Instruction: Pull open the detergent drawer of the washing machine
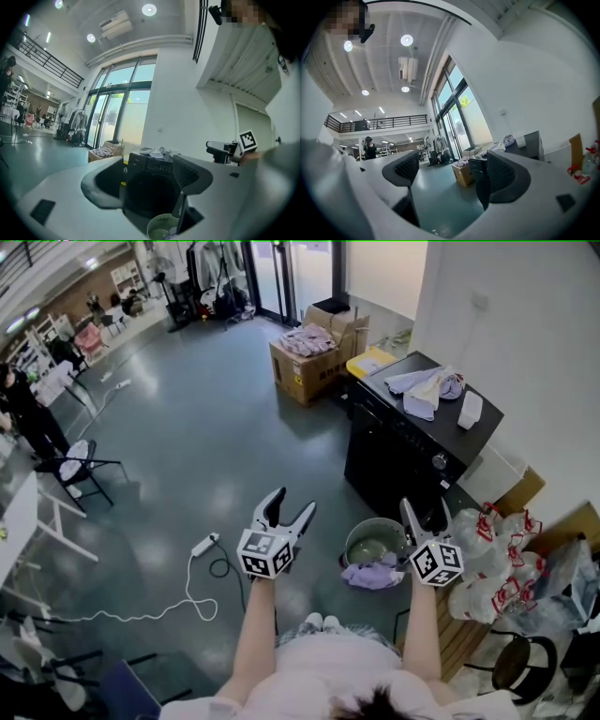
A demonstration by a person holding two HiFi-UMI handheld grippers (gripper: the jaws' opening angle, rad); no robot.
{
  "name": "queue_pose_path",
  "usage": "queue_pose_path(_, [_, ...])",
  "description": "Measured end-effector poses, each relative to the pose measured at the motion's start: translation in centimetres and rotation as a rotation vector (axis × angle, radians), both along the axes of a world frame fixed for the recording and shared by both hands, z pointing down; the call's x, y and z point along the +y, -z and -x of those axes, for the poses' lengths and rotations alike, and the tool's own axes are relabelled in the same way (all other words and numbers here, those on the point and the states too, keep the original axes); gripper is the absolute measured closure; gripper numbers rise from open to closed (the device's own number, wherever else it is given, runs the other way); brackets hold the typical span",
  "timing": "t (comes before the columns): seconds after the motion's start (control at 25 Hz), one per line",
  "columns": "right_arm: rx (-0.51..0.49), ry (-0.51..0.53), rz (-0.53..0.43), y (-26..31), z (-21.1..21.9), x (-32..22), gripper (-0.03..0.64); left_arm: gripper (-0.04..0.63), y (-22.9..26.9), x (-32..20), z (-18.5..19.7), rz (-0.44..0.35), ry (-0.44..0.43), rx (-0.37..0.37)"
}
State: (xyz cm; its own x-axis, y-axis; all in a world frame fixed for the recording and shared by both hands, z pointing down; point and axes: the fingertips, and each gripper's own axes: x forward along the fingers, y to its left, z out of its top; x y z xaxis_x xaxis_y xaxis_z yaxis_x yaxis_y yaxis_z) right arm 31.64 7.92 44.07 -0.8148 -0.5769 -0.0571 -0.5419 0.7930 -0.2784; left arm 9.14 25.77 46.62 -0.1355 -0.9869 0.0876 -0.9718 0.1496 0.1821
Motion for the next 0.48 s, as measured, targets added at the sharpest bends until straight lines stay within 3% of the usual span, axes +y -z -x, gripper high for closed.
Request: queue_pose_path(0.48, [0.044, -0.015, -0.012, -1.0, 2.6, 0.4, 0.161, 0.250, 0.1, -0.9, 3.0, -0.028, -0.033, -0.033])
